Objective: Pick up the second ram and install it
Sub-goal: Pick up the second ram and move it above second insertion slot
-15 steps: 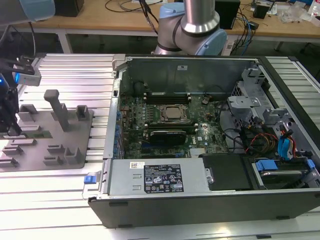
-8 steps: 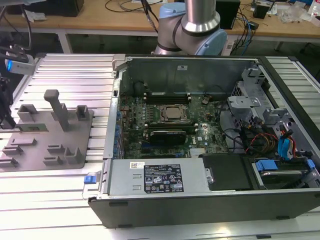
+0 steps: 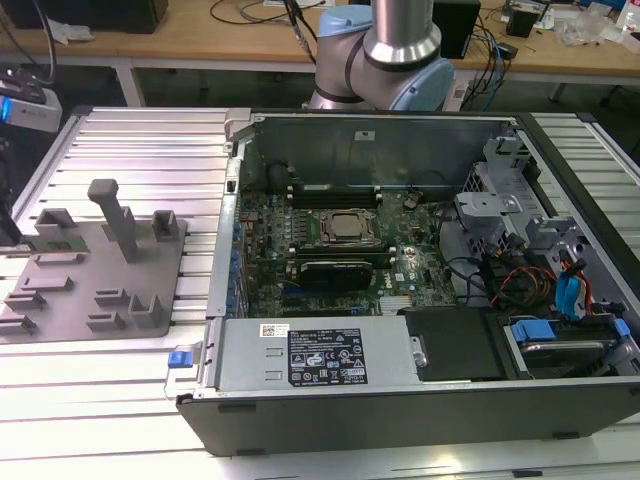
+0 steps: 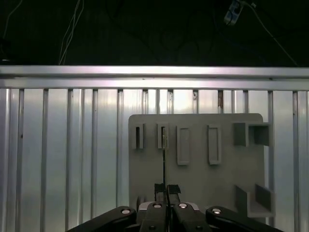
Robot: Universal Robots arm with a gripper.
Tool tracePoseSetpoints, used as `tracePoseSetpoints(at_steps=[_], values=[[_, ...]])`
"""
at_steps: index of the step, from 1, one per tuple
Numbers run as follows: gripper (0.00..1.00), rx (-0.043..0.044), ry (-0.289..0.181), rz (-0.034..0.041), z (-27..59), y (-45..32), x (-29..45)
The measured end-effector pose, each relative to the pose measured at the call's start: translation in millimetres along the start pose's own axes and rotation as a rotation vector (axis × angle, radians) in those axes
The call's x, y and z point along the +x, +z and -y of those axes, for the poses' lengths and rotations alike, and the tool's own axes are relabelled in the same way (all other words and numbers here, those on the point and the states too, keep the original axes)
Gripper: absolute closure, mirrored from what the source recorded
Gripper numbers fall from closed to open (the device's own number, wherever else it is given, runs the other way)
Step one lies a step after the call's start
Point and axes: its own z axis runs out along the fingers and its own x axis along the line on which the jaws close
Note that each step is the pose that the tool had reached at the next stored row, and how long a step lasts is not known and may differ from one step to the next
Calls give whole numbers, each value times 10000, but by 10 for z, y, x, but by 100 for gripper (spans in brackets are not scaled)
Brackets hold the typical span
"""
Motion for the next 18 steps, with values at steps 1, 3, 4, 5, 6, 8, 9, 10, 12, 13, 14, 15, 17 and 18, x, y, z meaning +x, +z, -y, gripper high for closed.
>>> tracePoseSetpoints(at_steps=[1,3,4,5,6,8,9,10,12,13,14,15,17,18], values=[[91,0,0,0,-1,-15,0],[91,-1,0,-1,-3,-59,1],[91,0,0,0,-4,-89,2],[91,-1,0,-1,-6,-118,2],[91,0,0,-1,-8,-153,3],[91,0,0,-1,-11,-225,4],[91,-1,0,-2,-12,-242,5],[91,0,0,-1,-13,-259,5],[91,0,0,-1,-15,-309,6],[91,0,0,-2,-16,-326,6],[91,0,0,-2,-18,-358,7],[91,0,0,-1,-19,-389,8],[91,-1,0,-2,-21,-427,8],[91,0,0,-2,-22,-439,9]])
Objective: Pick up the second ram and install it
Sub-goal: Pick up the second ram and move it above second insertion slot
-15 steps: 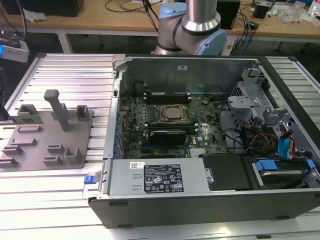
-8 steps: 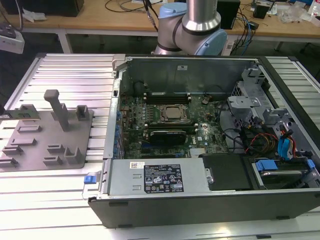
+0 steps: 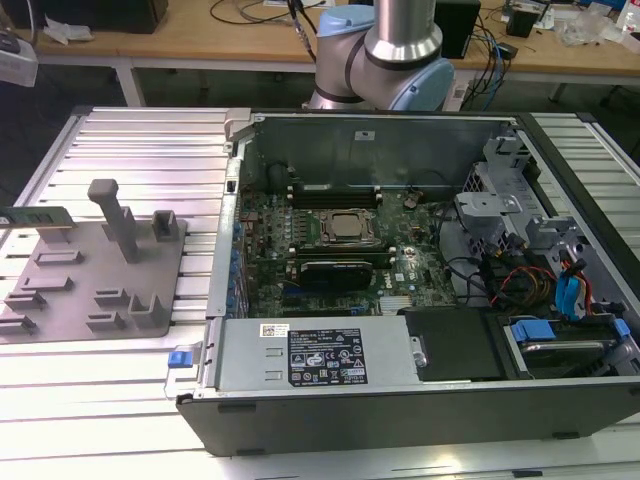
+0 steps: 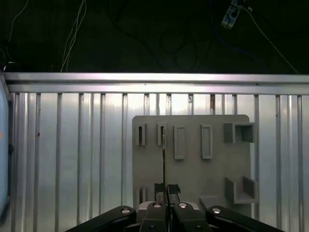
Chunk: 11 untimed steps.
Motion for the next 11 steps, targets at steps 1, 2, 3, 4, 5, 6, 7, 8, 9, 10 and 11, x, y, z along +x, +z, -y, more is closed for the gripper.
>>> tracePoseSetpoints(at_steps=[1,2,3,4,5,6,7,8,9,10,11], values=[[91,0,0,0,-1,-30,1],[91,0,-1,0,-3,-65,1],[91,0,-1,-1,-4,-83,1],[91,0,-1,-1,-4,-97,1],[91,1,-1,-1,-6,-128,1],[91,0,0,-2,-7,-145,2],[91,0,-1,-2,-8,-162,2],[91,0,0,-2,-9,-185,2],[91,0,0,-2,-10,-198,3],[91,1,0,-2,-12,-237,3],[91,0,0,-2,-13,-275,3]])
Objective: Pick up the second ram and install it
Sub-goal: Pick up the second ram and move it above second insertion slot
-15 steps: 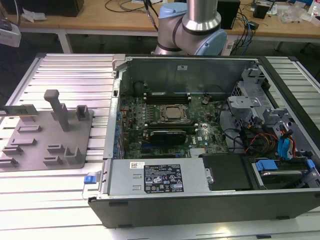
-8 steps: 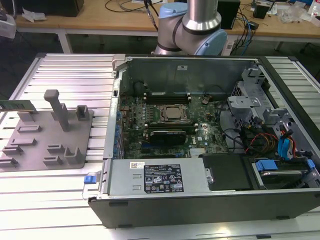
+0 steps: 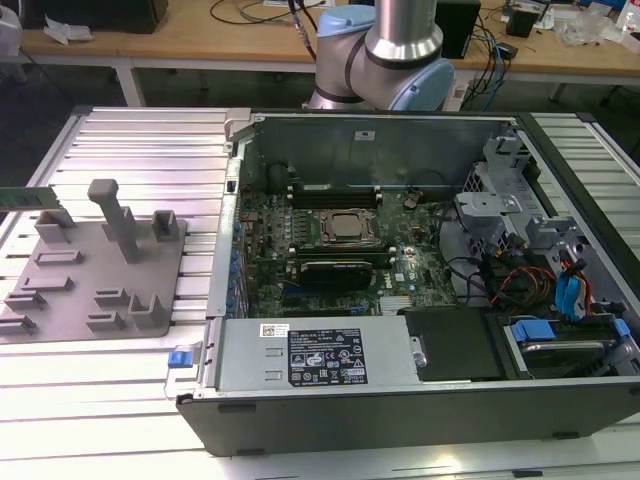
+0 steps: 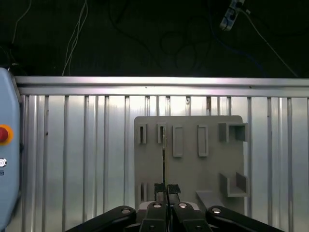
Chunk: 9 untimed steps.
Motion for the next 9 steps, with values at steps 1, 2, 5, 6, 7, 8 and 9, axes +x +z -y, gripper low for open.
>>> tracePoseSetpoints(at_steps=[1,2,5,6,7,8,9], values=[[91,0,0,0,-1,-21,1],[91,0,0,0,-2,-44,1],[91,0,0,0,-4,-75,1],[91,0,0,1,-4,-75,1],[91,1,0,0,-4,-75,1],[91,0,-1,-1,-3,-76,1],[91,-2,1,-3,-1,-77,0]])
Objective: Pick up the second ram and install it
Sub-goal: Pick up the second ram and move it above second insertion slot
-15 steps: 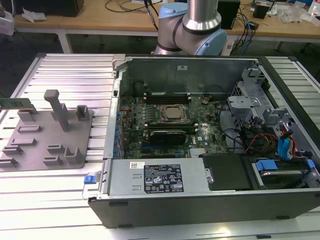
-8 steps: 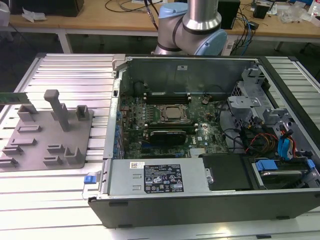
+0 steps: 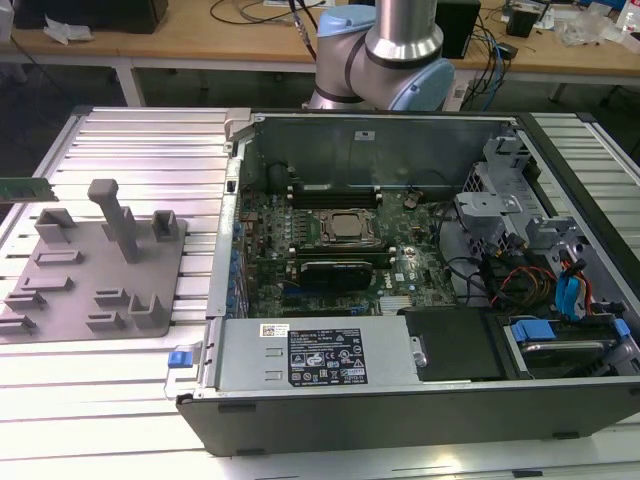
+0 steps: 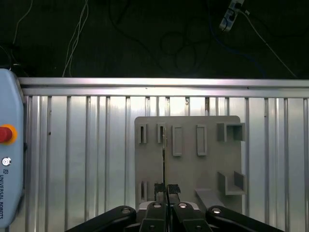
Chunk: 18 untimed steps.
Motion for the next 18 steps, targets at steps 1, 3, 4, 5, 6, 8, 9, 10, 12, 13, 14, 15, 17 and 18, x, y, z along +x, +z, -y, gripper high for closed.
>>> tracePoseSetpoints(at_steps=[1,3,4,5,6,8,9,10,12,13,14,15,17,18], values=[[91,2,-1,1,23,0,1],[91,2,-1,1,81,-3,1],[91,2,-1,1,97,-4,2],[91,3,-1,2,123,-4,2],[91,2,-1,1,153,-7,3],[91,3,-1,1,199,-8,3],[91,2,-1,1,214,-9,3],[91,3,-2,2,229,-9,3],[91,0,-1,0,230,-23,2],[91,1,-2,0,228,-57,1],[91,2,-1,0,226,-91,1],[91,2,-1,-4,223,-143,1],[91,4,0,-7,222,-161,1],[91,2,0,-8,222,-163,1]])
